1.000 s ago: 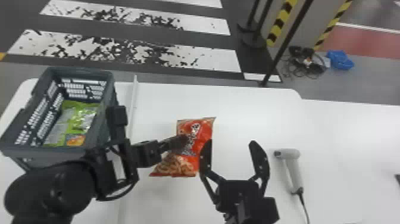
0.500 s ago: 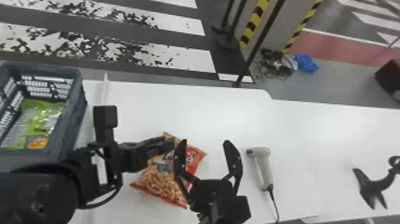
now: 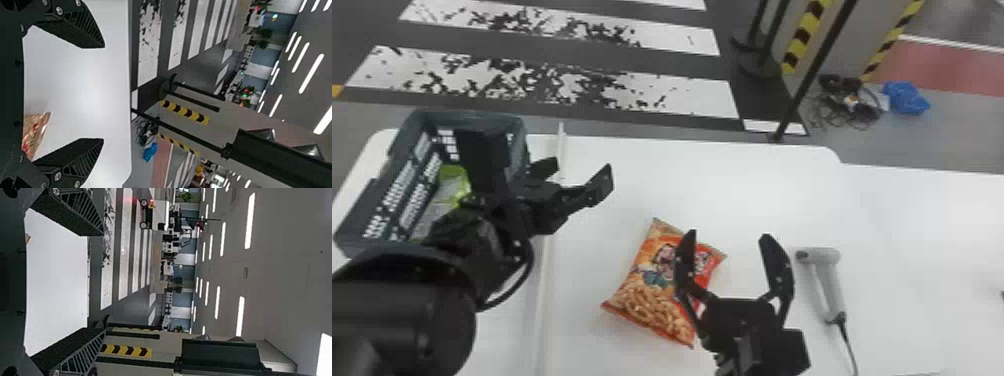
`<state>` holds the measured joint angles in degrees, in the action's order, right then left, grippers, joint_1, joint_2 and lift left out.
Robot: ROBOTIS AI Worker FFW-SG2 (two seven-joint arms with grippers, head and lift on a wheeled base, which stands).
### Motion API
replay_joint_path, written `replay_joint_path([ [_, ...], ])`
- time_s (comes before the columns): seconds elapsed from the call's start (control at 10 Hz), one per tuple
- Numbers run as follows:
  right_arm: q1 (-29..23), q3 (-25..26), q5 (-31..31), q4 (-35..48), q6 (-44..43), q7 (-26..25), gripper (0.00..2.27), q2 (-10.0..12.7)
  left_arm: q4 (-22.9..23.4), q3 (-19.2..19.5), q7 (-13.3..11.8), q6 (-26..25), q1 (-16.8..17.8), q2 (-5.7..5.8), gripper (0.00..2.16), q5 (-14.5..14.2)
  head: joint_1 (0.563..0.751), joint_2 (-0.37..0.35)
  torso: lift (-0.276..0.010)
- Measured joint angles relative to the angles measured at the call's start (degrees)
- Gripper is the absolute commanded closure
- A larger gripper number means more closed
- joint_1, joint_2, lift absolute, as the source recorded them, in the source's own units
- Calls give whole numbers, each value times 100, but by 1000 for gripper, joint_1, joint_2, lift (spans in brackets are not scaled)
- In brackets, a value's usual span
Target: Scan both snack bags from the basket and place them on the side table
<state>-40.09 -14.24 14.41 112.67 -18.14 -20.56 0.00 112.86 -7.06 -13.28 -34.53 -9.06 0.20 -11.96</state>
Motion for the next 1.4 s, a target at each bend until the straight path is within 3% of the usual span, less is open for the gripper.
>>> replay_joint_path([
  [0.3,41,-5,-194,0,351,206,53,0,118,842,-10,1252,-539,414,87,127,695,43,-75],
  [0.4,83,-1,-317,2,626,294,53,0,123,1023,-50,1648,-722,543,87,115,695,64,-75],
  [0.6,169,47,-668,91,1336,563,60,0,190,1260,-51,2270,-1077,691,87,91,695,117,-75],
  [1.0,293,282,-1463,547,3492,1213,87,0,298,1575,-100,2507,-1532,726,90,-164,695,168,-75],
  [1.4,449,1049,-2685,892,5791,2111,90,0,242,1584,-114,2460,-1590,696,90,-173,695,176,-75],
])
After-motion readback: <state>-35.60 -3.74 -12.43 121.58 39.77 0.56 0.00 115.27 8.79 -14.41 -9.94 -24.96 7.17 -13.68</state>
